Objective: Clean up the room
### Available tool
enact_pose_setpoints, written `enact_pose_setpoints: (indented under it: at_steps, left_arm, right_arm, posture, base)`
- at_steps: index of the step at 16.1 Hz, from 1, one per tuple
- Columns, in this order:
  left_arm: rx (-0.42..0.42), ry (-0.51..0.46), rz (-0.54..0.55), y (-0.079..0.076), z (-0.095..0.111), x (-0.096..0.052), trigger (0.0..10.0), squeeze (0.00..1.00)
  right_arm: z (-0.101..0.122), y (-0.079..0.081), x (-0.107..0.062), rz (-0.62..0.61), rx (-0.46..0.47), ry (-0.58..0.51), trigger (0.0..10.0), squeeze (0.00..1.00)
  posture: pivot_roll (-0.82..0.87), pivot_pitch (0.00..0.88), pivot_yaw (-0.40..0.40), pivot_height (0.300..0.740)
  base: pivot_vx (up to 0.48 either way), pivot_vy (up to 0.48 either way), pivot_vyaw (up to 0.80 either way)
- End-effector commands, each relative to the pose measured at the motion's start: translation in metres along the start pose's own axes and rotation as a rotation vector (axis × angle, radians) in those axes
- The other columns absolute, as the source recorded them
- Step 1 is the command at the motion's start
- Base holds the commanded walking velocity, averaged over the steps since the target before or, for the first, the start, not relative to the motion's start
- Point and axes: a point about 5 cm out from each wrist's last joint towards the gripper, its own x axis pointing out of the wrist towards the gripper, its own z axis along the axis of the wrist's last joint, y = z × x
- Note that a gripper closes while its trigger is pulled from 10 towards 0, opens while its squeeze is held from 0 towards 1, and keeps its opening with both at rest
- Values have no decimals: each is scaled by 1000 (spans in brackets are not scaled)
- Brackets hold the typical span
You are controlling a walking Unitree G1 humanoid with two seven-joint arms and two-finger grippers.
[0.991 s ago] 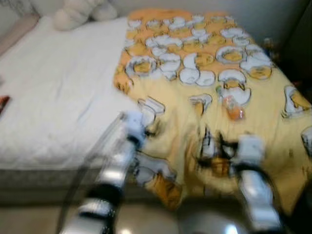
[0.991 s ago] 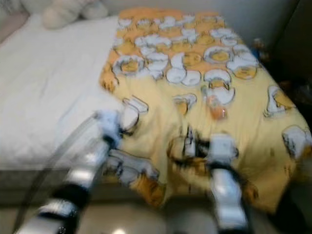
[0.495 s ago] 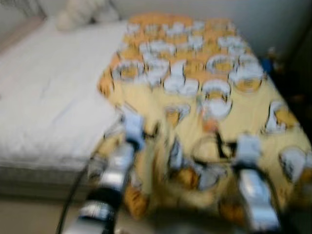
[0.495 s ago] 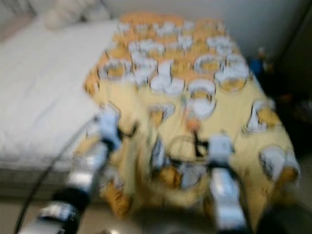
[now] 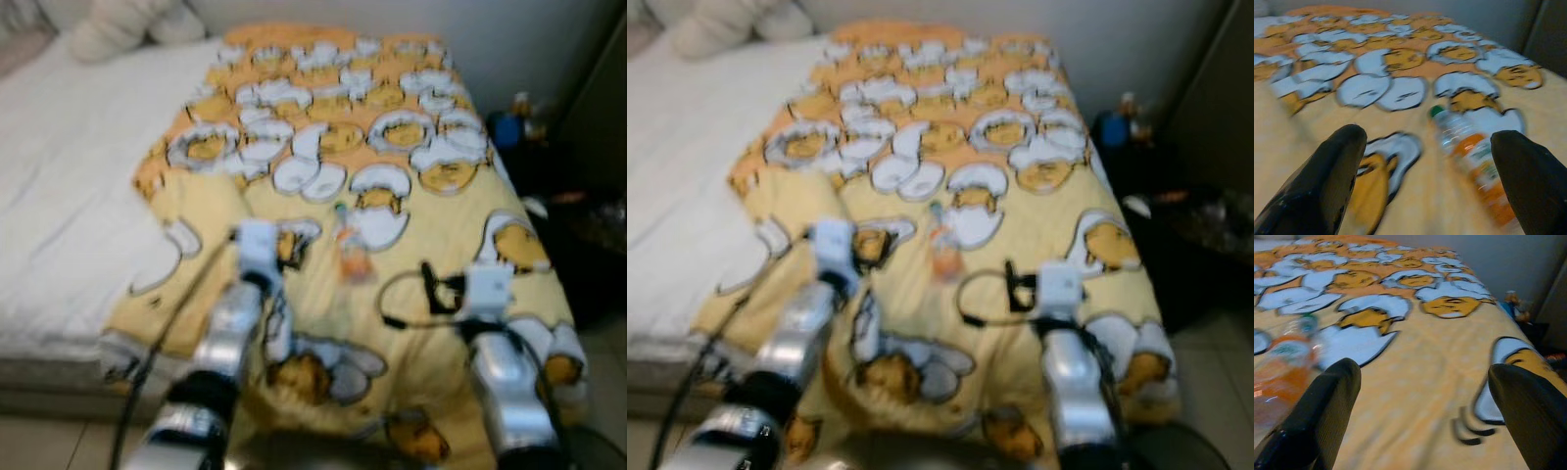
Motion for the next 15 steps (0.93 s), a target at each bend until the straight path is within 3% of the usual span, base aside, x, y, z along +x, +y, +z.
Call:
enact_pose_setpoints:
  at_steps: [1, 3, 6, 8, 10, 11, 13, 14, 15]
  left_arm:
    - [11, -11, 38, 15, 5, -2, 10000, 0]
    - [57, -29, 7, 10, 8, -2, 10000, 0]
    - [42, -26, -4, 8, 8, -3, 10000, 0]
    - [98, -24, -23, 4, 10, -2, 10000, 0]
    - [131, -49, -62, -2, 18, -2, 10000, 0]
    - [162, -52, -64, -1, 21, -3, 10000, 0]
    - [121, -55, -40, 4, 22, -17, 10000, 0]
    - [51, -62, -80, 3, 19, -46, 10000, 0]
    - [50, -66, -100, 1, 20, -64, 10000, 0]
  right_arm:
    - [-2, 13, 3, 38, 41, 24, 10000, 0]
    - [-1, 19, 6, 60, 83, 40, 10000, 0]
    - [0, 24, 11, 79, 98, 59, 10000, 0]
    - [3, 31, 23, 84, 112, 76, 10000, 0]
    - [23, 28, 44, 46, 75, 29, 10000, 0]
    - [33, 21, 45, 9, 71, -20, 10000, 0]
    - [39, 2, 18, -93, 26, -94, 10000, 0]
    - [29, -14, -29, -171, -3, -107, 10000, 0]
    - [20, -20, -60, -181, -16, -87, 10000, 0]
  posture:
    - [-31, 0, 49, 740]
    - [-26, 0, 47, 740]
    - [-21, 0, 51, 740]
    - [-15, 0, 57, 740]
    - [32, 0, 37, 740]
    - [38, 0, 29, 740]
    - [26, 0, 23, 740]
    - [18, 0, 3, 740]
    - [16, 0, -2, 740]
  base:
    - [0, 424, 0]
    - [120, 418, 0]
    - [160, 417, 0]
    - [0, 0, 0]
    - [0, 0, 0]
    - [0, 0, 0]
    - [0, 0, 0]
    - [0, 0, 0]
    - [0, 0, 0]
